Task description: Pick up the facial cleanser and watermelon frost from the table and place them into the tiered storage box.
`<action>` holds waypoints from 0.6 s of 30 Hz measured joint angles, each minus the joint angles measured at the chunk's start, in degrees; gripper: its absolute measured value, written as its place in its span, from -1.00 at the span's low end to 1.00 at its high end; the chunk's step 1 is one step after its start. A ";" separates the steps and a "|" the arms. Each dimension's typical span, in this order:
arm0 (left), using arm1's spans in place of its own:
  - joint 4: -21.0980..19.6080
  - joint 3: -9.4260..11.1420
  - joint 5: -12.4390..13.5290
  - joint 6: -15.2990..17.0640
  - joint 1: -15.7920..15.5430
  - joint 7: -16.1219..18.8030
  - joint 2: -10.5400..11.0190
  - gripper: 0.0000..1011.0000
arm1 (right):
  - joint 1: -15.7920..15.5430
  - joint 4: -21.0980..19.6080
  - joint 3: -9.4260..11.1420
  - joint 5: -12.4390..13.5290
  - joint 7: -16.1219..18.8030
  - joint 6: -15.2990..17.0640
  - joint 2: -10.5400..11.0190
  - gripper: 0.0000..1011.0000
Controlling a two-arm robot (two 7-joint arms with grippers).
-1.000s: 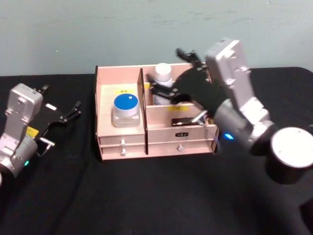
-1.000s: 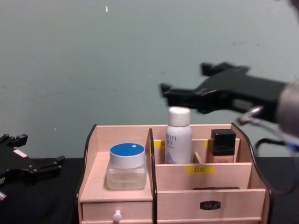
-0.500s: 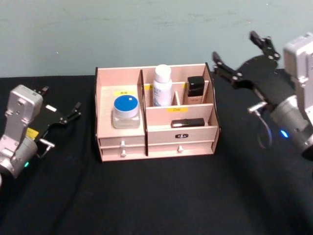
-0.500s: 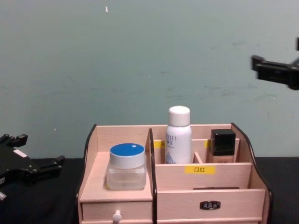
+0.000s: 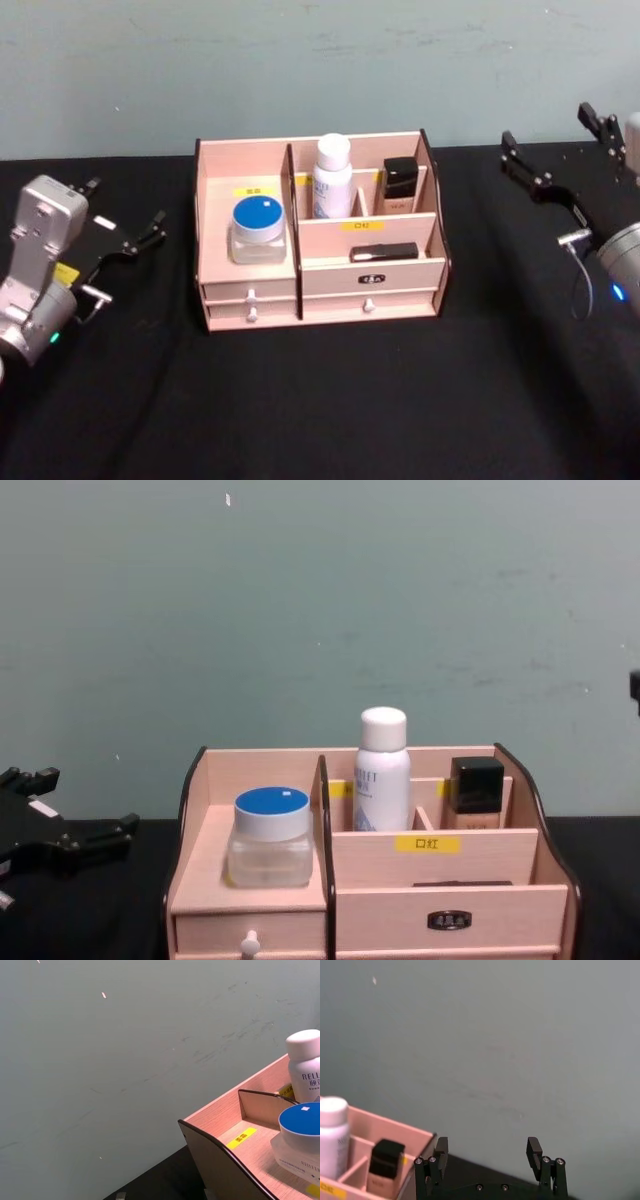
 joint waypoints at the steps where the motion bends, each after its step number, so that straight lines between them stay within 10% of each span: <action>1: 0.00 0.00 0.00 0.00 0.00 0.00 0.00 1.00 | 0.00 0.91 0.31 0.00 0.00 0.07 -0.26 0.98; 18: 0.00 0.00 0.00 0.00 0.00 0.00 0.00 1.00 | -0.08 6.20 1.49 -0.92 0.98 1.18 -1.71 0.98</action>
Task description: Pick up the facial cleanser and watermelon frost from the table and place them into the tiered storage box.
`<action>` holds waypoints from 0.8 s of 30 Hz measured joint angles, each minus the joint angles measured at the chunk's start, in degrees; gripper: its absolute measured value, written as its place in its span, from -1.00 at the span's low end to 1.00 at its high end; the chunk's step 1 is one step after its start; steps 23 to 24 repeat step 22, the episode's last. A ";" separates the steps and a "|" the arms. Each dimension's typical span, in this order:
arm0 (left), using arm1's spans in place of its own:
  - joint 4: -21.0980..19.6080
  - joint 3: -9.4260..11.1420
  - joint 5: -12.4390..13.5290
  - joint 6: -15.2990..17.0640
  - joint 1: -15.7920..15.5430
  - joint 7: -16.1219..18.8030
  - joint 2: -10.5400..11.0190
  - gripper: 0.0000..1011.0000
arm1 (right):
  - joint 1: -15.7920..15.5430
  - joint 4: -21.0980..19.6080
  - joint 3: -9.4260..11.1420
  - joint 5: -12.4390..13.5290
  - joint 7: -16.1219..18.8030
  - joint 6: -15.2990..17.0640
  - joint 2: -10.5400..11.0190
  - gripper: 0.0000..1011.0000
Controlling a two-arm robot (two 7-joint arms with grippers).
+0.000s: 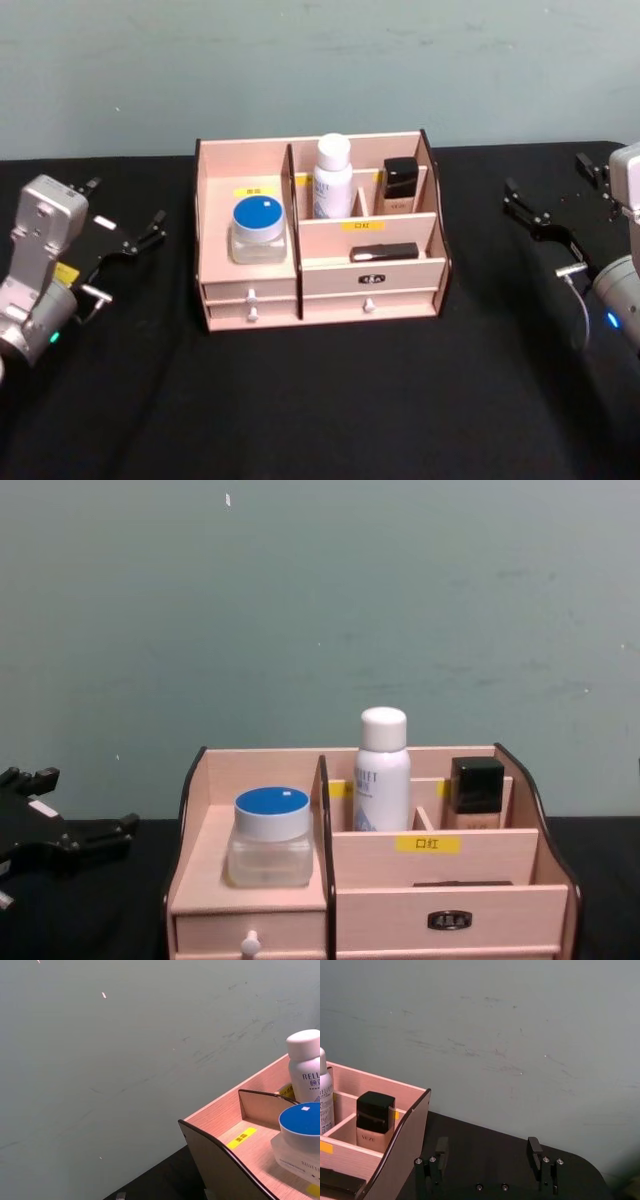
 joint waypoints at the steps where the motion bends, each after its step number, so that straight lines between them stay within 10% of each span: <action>1: 0.00 0.00 0.00 0.00 0.00 0.00 0.00 1.00 | 0.00 -0.02 -0.01 0.00 0.00 -0.01 0.01 0.98; 24: 0.00 0.00 0.00 0.00 0.00 0.00 0.00 1.00 | 0.06 -0.35 -0.13 0.07 -0.11 -0.13 0.16 0.98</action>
